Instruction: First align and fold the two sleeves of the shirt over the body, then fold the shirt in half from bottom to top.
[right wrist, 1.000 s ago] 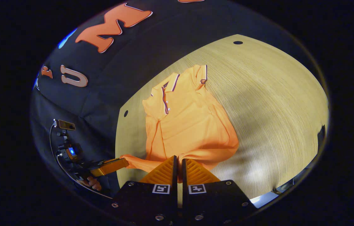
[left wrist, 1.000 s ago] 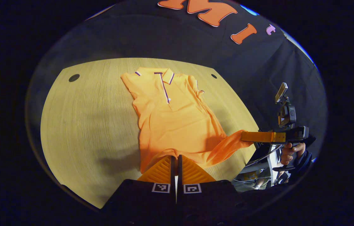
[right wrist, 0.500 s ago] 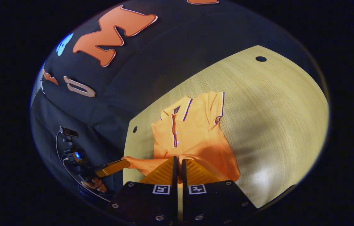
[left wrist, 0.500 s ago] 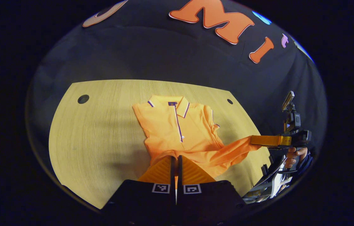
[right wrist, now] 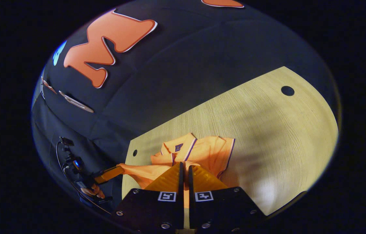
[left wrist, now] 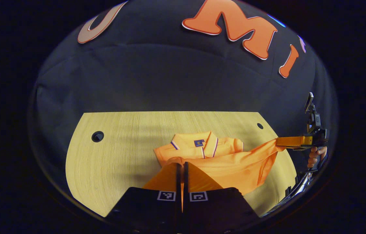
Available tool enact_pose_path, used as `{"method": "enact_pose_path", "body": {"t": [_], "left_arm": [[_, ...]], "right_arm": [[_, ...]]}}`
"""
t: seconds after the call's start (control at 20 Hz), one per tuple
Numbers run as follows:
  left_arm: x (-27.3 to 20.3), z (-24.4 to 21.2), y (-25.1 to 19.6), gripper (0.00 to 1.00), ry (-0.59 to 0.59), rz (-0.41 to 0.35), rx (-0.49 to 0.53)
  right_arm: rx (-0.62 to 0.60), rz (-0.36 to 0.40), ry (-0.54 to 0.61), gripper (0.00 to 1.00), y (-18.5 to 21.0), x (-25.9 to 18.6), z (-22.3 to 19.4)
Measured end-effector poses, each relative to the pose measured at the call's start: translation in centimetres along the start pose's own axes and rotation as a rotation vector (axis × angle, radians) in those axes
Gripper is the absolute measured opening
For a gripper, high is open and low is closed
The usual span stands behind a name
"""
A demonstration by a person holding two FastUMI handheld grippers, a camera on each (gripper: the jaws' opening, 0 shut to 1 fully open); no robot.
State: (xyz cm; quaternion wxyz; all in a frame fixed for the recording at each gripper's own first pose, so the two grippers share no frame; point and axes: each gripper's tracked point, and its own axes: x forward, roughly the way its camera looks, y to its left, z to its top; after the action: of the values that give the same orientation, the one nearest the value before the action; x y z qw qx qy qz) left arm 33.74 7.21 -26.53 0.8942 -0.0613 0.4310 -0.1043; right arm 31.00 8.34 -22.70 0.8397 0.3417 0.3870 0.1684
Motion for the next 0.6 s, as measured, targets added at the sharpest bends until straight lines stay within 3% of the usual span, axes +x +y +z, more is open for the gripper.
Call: {"method": "enact_pose_path", "body": {"t": [0.25,0.3,0.35,0.4,0.45,0.5,0.6], "left_arm": [[3.2,1.1,1.9,0.01,0.016,0.082,0.039],[3.5,1.3,2.8,0.01,0.009,0.118,0.062],[3.7,1.3,3.5,0.02,0.019,0.151,0.084],[4.0,1.2,4.0,0.05,0.026,0.166,0.097],[4.2,1.3,4.1,0.19,0.020,0.175,0.090],[3.8,1.9,3.8,0.28,-0.004,0.173,0.075],[2.6,2.4,4.0,0.64,-0.030,0.204,0.074]], "right_arm": [[-0.046,-0.047,0.022,0.07,-1.1,5.4,3.3],[-0.045,-0.075,0.018,0.13,-1.7,6.1,3.8],[-0.034,-0.106,0.023,0.07,-2.5,6.7,3.9],[-0.019,-0.136,0.043,0.07,-3.0,7.1,3.6],[-0.019,-0.159,0.059,0.10,-3.6,7.5,3.0],[-0.051,-0.177,0.052,0.30,-4.0,7.0,3.0],[-0.139,-0.198,0.003,0.63,-4.2,5.9,3.7]]}}
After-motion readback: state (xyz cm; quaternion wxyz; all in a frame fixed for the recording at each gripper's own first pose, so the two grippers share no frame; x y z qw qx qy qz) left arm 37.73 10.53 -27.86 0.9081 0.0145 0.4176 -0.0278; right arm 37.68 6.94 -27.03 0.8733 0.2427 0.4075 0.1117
